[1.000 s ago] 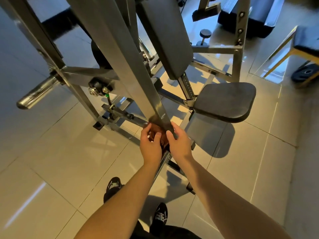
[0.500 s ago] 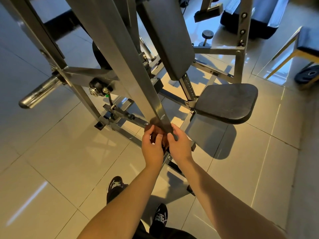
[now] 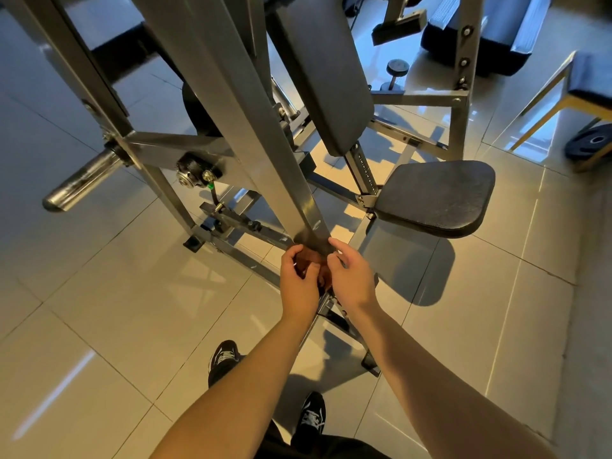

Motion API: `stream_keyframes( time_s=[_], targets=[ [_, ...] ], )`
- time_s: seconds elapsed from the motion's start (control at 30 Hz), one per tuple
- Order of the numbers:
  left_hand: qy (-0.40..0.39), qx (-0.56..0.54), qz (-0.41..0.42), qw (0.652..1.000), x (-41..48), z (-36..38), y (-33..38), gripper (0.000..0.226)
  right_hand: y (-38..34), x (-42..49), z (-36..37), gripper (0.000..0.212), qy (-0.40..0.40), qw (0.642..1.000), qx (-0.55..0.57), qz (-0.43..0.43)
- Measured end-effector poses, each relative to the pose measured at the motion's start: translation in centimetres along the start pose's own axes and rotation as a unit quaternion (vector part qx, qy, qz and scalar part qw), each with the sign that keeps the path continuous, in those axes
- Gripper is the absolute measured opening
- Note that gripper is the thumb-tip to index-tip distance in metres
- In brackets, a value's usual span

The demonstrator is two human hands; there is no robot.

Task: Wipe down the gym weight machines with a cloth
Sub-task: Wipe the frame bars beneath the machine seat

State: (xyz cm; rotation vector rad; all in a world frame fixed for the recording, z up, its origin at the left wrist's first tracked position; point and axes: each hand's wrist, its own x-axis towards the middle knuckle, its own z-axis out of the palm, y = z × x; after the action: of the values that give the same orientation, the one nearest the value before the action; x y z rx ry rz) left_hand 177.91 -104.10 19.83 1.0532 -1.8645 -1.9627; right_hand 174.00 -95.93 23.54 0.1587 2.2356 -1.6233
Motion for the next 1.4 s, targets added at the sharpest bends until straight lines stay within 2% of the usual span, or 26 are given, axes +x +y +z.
stream_keyframes(
  time_s=[0.1,0.17,0.27,0.4,0.53,0.6,0.63,0.7,0.77,0.87,0.97,1.03,1.2,1.4],
  targets=[
    [-0.011,0.004,-0.043,0.999,0.7,-0.4,0.6,0.037,0.1,-0.1,-0.1,0.038,0.0,1.0,-0.009,0.012],
    [-0.033,0.017,-0.044,0.998,0.3,-0.9,1.2,0.034,0.0,-0.5,-0.6,0.035,-0.019,0.999,-0.026,0.011],
    [-0.081,0.039,0.007,0.996,-1.3,-2.0,2.4,0.034,-0.3,-1.8,-1.4,0.032,-0.051,0.999,0.0,0.007],
    [-0.135,0.069,0.071,0.986,-3.0,-3.0,4.6,0.037,-1.7,-3.6,-2.0,0.033,-0.098,0.992,0.057,-0.055],
    [-0.219,0.198,0.141,0.945,-3.4,-3.7,6.4,0.044,-2.6,-3.4,-1.1,0.036,-0.027,0.995,0.074,-0.063],
    [-0.19,0.231,0.175,0.938,-3.1,-4.1,7.1,0.044,-3.3,-3.2,-0.9,0.032,0.029,0.996,0.048,-0.075],
    [-0.154,0.225,0.175,0.946,-2.8,-4.3,7.4,0.043,-3.8,-3.1,-1.0,0.031,0.061,0.994,0.042,-0.084],
    [-0.098,0.183,0.129,0.97,-2.3,-4.3,8.1,0.04,-4.9,-2.9,-1.3,0.033,0.112,0.988,0.042,-0.097],
    [-0.1,0.162,0.089,0.978,-2.2,-4.1,8.5,0.039,-6.0,-2.3,-1.1,0.037,0.101,0.988,0.031,-0.116],
    [-0.114,0.126,0.062,0.984,-2.4,-3.8,8.3,0.039,-7.0,-1.2,0.3,0.036,0.024,0.987,0.014,-0.16],
    [-0.116,0.114,0.053,0.985,-2.4,-3.7,7.9,0.038,-6.4,-0.7,1.7,0.033,0.033,0.984,0.013,-0.173],
    [-0.113,0.115,0.045,0.986,-2.5,-3.5,8.1,0.038,-4.9,-0.6,1.7,0.034,0.056,0.986,-0.001,-0.154],
    [-0.111,0.114,0.016,0.987,-3.0,-3.0,8.4,0.042,-1.9,-0.6,1.1,0.035,0.083,0.996,-0.011,-0.029],
    [-0.103,0.103,0.027,0.989,-2.5,-3.1,7.6,0.035,-5.3,-1.1,2.3,0.033,0.094,0.985,-0.017,-0.143]
  ],
)
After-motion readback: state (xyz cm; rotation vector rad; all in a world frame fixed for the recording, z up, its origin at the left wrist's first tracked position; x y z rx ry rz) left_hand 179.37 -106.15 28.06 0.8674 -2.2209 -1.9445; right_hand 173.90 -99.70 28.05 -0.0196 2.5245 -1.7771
